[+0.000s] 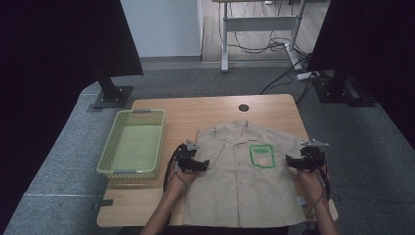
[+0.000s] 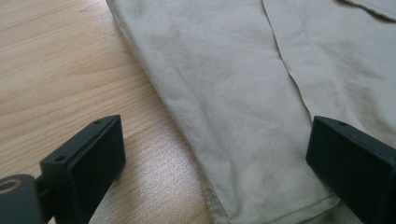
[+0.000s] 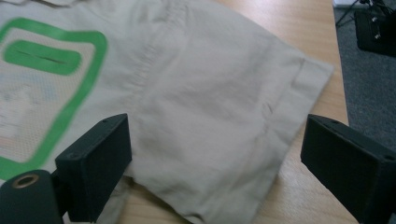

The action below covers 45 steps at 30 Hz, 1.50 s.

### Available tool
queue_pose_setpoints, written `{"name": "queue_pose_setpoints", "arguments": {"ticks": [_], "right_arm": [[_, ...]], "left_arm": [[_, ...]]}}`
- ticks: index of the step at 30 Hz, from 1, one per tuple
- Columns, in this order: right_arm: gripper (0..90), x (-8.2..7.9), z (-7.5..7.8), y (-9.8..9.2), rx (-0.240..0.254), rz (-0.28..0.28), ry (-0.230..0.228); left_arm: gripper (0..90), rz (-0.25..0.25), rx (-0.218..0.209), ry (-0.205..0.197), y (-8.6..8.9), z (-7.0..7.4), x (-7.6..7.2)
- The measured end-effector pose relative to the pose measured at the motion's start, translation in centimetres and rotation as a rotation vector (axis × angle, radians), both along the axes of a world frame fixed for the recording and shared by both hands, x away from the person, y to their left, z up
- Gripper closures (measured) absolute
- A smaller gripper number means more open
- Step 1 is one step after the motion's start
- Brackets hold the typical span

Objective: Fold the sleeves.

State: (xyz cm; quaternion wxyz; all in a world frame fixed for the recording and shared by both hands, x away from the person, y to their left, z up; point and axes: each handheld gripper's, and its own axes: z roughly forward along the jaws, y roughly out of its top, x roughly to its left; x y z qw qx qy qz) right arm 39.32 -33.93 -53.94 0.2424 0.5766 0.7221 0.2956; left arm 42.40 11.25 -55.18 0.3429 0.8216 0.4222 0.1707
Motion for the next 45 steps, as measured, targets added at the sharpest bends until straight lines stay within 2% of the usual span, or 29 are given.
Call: {"name": "queue_pose_setpoints", "arguments": {"ticks": [5, 6, 7, 8, 9, 12, 14, 15, 18, 22, 25, 29, 35, 39, 40, 45], "right_arm": [[13.7, 0.0, -0.9, -0.5, -0.001, -0.006, 0.024], [14.2, 0.0, -1.1, -0.6, 0.007, -0.005, 0.021], [16.0, -0.1, -1.3, -0.7, 0.036, -0.011, 0.018], [18.7, -0.2, -1.3, -0.8, 0.036, -0.016, 0.006], [23.2, -0.3, -1.3, -0.8, 0.038, -0.019, 0.004], [48.9, -0.6, -0.8, -0.5, 0.038, -0.001, 0.017], [60.5, -0.6, -0.6, -0.4, 0.042, -0.002, 0.023], [64.4, -0.6, -0.5, -0.3, 0.043, 0.001, 0.027], [67.0, -0.6, -0.5, -0.2, 0.047, -0.006, 0.031], [77.9, -0.5, -0.4, -0.1, 0.062, -0.014, 0.040], [79.2, -0.5, -0.2, 0.1, 0.055, -0.021, 0.025], [79.2, -0.8, 1.1, 0.4, 0.056, -0.024, -0.035], [79.1, -0.9, 3.0, 2.2, 0.071, 0.032, -0.096], [79.2, -0.6, 3.1, 4.1, 0.083, 0.084, -0.098], [79.2, -0.6, 3.1, 4.1, 0.083, 0.084, -0.098], [79.2, 0.0, 2.2, 6.7, 0.092, 0.155, -0.068]], "left_arm": [[4.5, 0.012, 0.000, 0.000, 0.0, 0.0, 0.0], [4.5, 0.016, -0.002, -0.001, 0.0, 0.0, 0.0], [4.5, 0.018, -0.002, -0.001, 0.0, 0.0, 0.0], [4.5, 0.019, -0.002, -0.001, 0.1, 0.0, 0.0], [4.5, 0.019, -0.002, -0.001, 0.1, 0.0, 0.0], [4.5, 0.020, -0.002, -0.001, 0.1, 0.0, 0.0], [4.6, 0.020, 0.000, 0.000, 0.1, 0.0, -0.1], [4.6, 0.020, 0.000, 0.000, 0.1, 0.0, -0.1], [4.7, 0.021, 0.000, 0.000, 0.1, 0.0, -0.1], [4.8, 0.021, 0.000, 0.000, 0.1, 0.0, -0.1], [4.8, 0.021, 0.000, 0.000, 0.1, 0.0, -0.1], [4.8, 0.021, 0.000, -0.001, 0.1, 0.0, -0.1], [4.9, 0.021, 0.001, -0.001, 0.1, 0.0, -0.1], [4.9, 0.021, 0.001, -0.001, 0.1, 0.0, -0.1], [4.9, 0.021, 0.000, 0.000, 0.1, 0.0, -0.1], [4.9, 0.021, 0.001, -0.001, 0.1, 0.0, -0.1]]}}
